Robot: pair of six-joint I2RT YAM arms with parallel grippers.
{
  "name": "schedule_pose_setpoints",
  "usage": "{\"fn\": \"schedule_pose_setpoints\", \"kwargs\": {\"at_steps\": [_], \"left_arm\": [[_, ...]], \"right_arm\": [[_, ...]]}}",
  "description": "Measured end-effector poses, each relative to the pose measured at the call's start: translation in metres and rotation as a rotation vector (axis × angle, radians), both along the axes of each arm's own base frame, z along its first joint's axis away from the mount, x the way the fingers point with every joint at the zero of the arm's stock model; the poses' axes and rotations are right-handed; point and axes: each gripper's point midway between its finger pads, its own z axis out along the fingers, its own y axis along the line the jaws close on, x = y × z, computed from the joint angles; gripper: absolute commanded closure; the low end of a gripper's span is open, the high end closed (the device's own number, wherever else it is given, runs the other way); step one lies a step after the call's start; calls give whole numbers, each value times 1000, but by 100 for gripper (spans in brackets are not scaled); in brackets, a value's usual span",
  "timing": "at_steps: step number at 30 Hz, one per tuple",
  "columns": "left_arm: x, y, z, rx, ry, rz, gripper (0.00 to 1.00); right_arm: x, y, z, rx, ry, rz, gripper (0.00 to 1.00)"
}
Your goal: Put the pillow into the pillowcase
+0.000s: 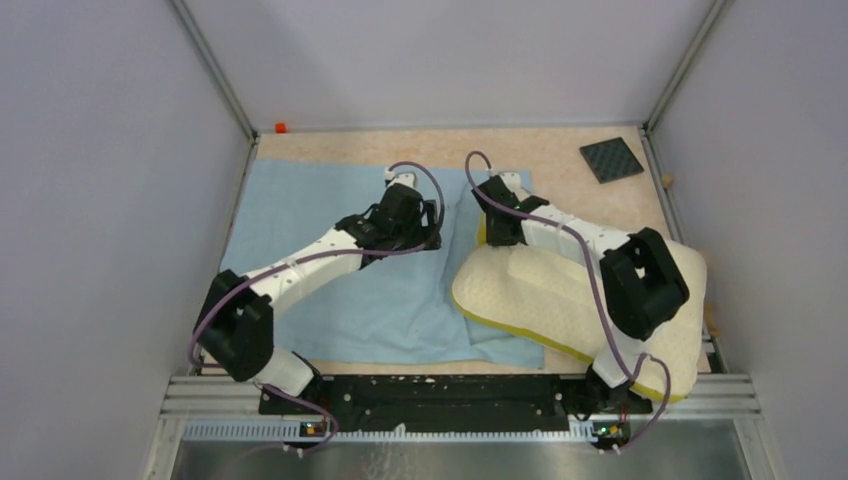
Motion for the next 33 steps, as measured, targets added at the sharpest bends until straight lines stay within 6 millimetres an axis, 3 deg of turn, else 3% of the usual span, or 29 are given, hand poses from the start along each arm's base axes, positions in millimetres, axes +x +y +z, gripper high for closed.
{"fn": "schedule_pose_setpoints", "kwargs": {"at_steps": [3, 6, 10, 14, 17, 21, 26, 29, 33], "left_arm": [[13, -13, -13, 28, 30, -23, 15], [27, -26, -27, 66, 47, -39, 15], [40, -45, -53, 144, 69, -62, 17], [39, -53, -86, 222, 110, -77, 23], [37, -51, -103, 274, 135, -77, 41], [42, -46, -110, 315, 132, -60, 71], [48, -40, -108, 336, 118, -41, 99], [49, -37, -107, 340, 118, -35, 100], [45, -28, -97, 313, 123, -32, 100]], "right_arm": [[-2, -7, -2, 4, -18, -11, 100], [-6, -10, 17, 45, -59, -5, 100], [-13, -18, 66, 109, -142, 9, 100], [-17, -39, 117, 168, -229, -9, 100], [-12, -54, 149, 202, -292, -29, 100], [-5, -60, 168, 232, -320, -22, 100], [18, -45, 198, 293, -354, 41, 100], [35, -27, 209, 349, -391, 91, 100], [42, -5, 193, 435, -401, 162, 100]]}}
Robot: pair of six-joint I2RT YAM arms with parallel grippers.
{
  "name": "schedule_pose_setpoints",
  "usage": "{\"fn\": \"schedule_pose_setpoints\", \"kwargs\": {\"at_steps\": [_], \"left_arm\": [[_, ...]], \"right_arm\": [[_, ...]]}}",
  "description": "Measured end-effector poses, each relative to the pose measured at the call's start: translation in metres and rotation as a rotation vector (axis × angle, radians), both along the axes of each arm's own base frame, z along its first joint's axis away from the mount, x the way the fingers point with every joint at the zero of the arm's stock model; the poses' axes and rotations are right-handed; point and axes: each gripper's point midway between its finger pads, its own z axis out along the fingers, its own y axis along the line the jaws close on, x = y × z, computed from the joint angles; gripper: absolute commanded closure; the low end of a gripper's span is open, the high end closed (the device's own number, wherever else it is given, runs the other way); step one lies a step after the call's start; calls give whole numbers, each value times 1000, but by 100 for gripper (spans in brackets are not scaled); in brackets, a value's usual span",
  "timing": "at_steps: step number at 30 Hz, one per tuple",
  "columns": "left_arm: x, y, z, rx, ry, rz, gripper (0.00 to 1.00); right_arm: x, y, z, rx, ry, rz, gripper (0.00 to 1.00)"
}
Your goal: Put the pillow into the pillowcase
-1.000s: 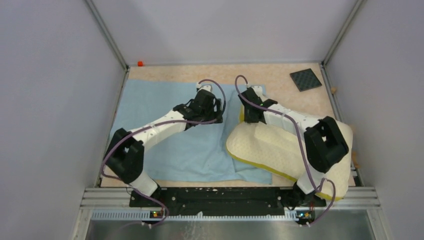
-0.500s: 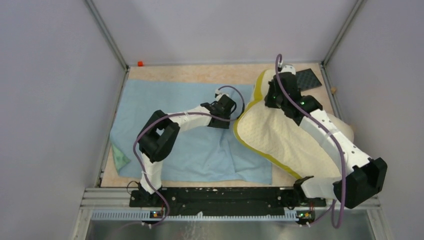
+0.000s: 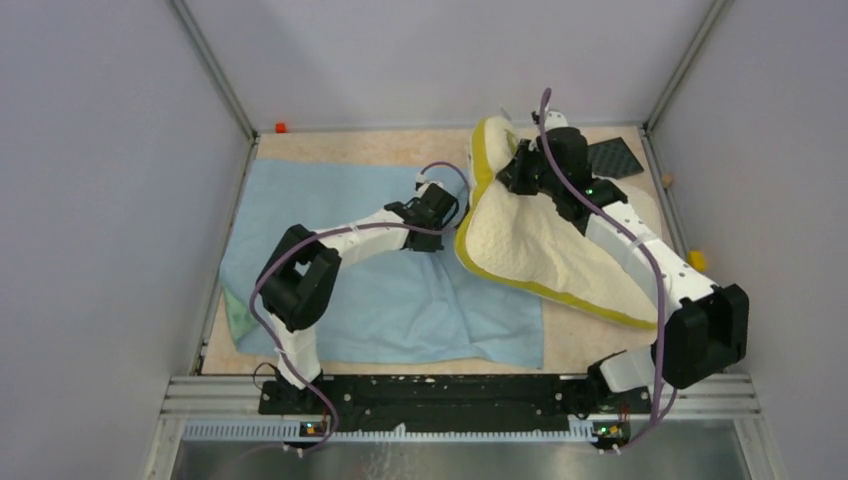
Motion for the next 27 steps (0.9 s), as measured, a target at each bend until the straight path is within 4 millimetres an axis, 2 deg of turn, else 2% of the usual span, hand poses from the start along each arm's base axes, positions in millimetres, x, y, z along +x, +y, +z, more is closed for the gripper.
{"fn": "schedule_pose_setpoints", "kwargs": {"at_steps": [2, 3, 6, 8, 10, 12, 16, 18, 24, 27], "left_arm": [[-7, 7, 10, -37, 10, -6, 100], [-10, 10, 16, -54, 14, -15, 100], [-16, 11, 40, -117, 7, -51, 100], [-20, 9, 53, -157, -2, -74, 100], [-25, 9, 64, -194, -4, -90, 100], [-29, 9, 73, -229, -4, -102, 100], [-30, 8, 85, -277, -6, -113, 100], [-31, 7, 90, -295, -10, -114, 100], [-29, 5, 112, -350, -57, -94, 100], [-24, 8, 128, -376, -110, -62, 100]], "right_arm": [[-5, 12, -21, 42, 16, 55, 100], [-10, 17, -38, 60, 37, 83, 100], [-30, 23, -78, 91, 105, 133, 100], [-46, 24, -95, 106, 136, 162, 100], [-59, 24, -101, 112, 139, 182, 100], [-70, 22, -96, 116, 121, 206, 100], [-80, 26, -88, 100, 85, 263, 100], [-87, 31, -94, 78, 89, 296, 100], [-125, 55, -124, -9, 164, 437, 100], [-133, 61, -138, -38, 202, 467, 100]]}}
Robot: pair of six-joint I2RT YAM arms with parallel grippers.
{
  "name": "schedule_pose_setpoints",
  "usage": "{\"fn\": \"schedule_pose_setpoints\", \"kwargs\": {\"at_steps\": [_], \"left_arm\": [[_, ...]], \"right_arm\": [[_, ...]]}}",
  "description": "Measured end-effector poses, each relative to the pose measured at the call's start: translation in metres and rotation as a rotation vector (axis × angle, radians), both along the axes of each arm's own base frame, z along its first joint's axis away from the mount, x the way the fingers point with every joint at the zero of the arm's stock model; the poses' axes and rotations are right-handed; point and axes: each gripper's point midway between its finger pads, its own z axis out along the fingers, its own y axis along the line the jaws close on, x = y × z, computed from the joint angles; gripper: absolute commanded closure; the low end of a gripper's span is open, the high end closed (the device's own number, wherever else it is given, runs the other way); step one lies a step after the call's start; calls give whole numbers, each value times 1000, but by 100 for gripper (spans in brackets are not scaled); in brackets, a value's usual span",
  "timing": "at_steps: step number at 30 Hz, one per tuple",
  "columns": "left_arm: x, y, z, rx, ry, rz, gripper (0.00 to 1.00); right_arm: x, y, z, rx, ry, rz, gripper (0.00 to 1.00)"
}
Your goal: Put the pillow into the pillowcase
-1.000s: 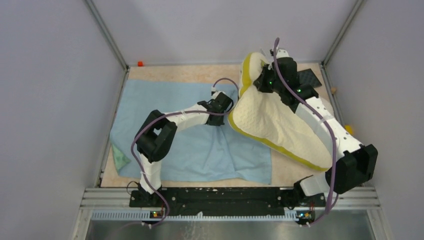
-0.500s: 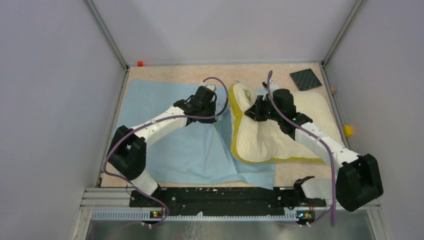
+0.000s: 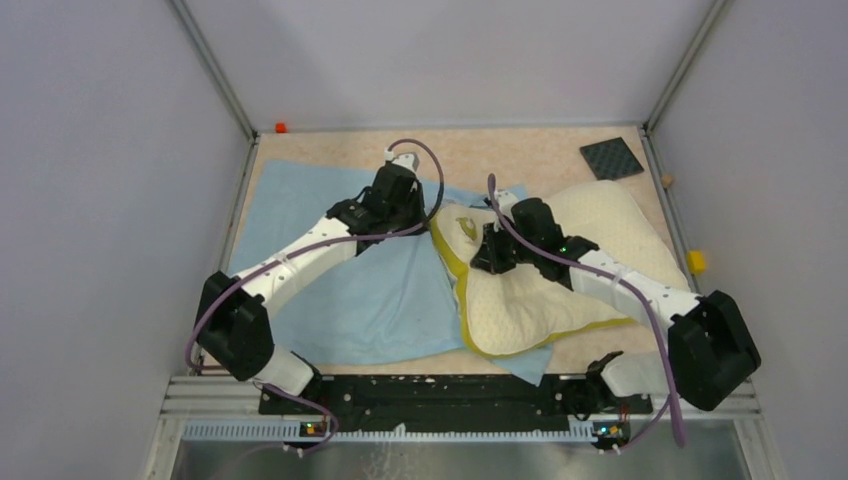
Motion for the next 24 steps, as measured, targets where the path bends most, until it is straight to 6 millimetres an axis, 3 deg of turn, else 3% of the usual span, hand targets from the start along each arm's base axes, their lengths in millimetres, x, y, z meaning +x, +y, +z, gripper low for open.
{"fn": "schedule_pose_setpoints", "kwargs": {"at_steps": [4, 8, 13, 24], "left_arm": [[6, 7, 15, -24, -58, 63, 100], [8, 15, 19, -24, -86, 109, 100], [10, 20, 17, -8, -95, 139, 100], [15, 36, 7, 26, -108, 236, 100]], "right_arm": [[-2, 2, -14, -33, 25, 7, 100], [-1, 2, -14, -45, 13, 6, 100], [-5, 3, -9, -53, -13, 17, 100], [-34, 4, -2, -69, -50, 44, 100]]}}
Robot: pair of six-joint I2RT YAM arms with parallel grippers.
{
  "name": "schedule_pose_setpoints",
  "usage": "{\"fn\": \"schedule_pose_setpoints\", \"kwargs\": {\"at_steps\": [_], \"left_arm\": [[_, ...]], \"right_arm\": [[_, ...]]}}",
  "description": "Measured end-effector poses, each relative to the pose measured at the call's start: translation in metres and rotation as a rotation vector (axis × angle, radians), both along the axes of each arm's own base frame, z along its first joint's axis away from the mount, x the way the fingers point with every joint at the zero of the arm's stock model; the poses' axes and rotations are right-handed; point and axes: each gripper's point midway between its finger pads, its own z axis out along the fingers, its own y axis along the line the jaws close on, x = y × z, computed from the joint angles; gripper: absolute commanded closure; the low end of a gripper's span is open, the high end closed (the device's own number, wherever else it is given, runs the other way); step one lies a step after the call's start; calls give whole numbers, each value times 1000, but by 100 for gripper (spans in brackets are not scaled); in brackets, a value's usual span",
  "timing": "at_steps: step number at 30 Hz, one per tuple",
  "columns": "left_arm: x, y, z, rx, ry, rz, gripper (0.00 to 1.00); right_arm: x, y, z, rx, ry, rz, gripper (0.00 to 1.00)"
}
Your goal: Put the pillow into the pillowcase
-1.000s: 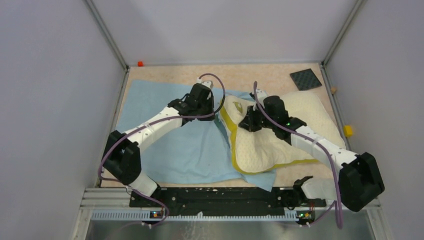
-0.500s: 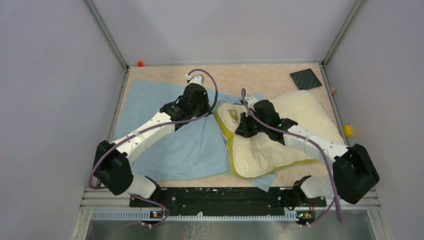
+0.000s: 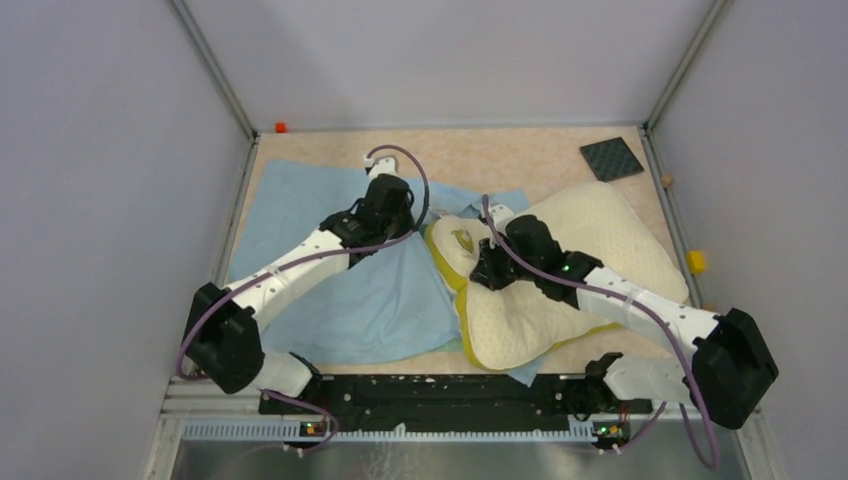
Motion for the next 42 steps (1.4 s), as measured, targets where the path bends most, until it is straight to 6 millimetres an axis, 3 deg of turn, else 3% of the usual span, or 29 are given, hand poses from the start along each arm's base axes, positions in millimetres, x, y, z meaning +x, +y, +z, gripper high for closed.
{"fn": "schedule_pose_setpoints", "kwargs": {"at_steps": [6, 10, 14, 19, 23, 26, 28, 33, 35, 38, 40, 42], "left_arm": [[-11, -5, 1, -28, -35, -64, 100], [-25, -15, 20, -69, -107, -147, 100], [-40, -29, 43, -122, -165, -254, 100], [-64, -43, 46, -162, -159, -395, 100], [-84, -47, 30, -161, -89, -482, 100], [-91, -46, 22, -152, -53, -506, 100], [-95, -42, 20, -142, -37, -513, 100], [-115, -29, 10, -104, 47, -527, 100], [-121, -20, 7, -84, 72, -513, 100], [-124, -9, 4, -56, 91, -476, 100], [-124, -5, 2, -47, 103, -448, 100], [-124, -3, 0, -43, 112, -429, 100]], "right_arm": [[-7, 6, -11, -26, 27, 27, 100], [-3, 12, -20, -71, 71, 32, 100], [7, 17, -15, -113, 92, 14, 100], [38, 26, 12, -167, 72, -64, 100], [74, 40, 56, -161, -8, -134, 100], [90, 50, 71, -148, -42, -163, 100], [96, 52, 62, -174, -41, -186, 100], [112, 62, 12, -228, 0, -242, 100], [114, 64, -3, -234, 19, -258, 81], [113, 69, -6, -206, 31, -259, 52], [110, 71, 1, -177, 35, -254, 42], [107, 71, 17, -148, 25, -245, 40]]}}
